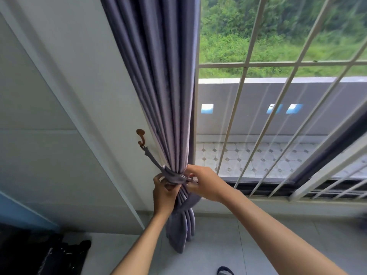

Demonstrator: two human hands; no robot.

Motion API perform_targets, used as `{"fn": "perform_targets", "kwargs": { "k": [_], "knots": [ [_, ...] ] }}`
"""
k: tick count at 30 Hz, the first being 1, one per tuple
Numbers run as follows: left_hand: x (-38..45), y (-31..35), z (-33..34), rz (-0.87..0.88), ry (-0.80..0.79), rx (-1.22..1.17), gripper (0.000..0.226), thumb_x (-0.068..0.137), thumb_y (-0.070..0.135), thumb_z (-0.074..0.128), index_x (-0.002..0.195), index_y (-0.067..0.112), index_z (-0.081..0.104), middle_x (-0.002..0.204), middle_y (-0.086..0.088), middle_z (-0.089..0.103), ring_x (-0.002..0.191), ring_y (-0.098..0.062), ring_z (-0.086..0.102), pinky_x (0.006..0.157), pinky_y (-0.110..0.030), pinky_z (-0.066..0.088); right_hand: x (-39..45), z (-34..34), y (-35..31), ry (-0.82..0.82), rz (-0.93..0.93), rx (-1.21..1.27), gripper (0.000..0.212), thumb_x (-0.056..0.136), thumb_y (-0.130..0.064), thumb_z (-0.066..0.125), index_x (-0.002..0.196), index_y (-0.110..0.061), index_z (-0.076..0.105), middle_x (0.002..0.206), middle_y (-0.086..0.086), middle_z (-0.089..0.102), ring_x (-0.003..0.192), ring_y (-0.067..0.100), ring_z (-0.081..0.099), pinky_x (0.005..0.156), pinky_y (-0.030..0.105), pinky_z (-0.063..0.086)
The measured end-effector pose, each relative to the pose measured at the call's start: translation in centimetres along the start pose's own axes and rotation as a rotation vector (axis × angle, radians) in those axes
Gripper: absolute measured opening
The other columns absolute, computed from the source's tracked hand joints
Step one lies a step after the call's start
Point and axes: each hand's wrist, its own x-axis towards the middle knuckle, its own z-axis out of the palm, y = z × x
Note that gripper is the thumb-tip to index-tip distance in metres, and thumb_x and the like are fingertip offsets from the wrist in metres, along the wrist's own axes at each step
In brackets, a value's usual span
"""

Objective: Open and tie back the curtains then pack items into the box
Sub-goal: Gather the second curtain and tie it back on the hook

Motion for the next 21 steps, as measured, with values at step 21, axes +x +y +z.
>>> {"fn": "perform_targets", "kwargs": {
  "k": [21],
  "knots": [
    [3.0,0.9,1.3,-0.053,-0.193,0.196,0.025,0.092,0.017,0.055,0.115,0.012,0.062,0.11,-0.008,0.067,0.1,-0.022,0.062,0.086,-0.034,0.047,1.5,-2.0,4.4,-0.024,0.083,0.059,0.021,0.087,-0.005,0.059,0.101,-0.013,0.073,0.095,0.001,0.073,0.086,0.016,0.064,0.078,0.029,0.051]
  ]
}}
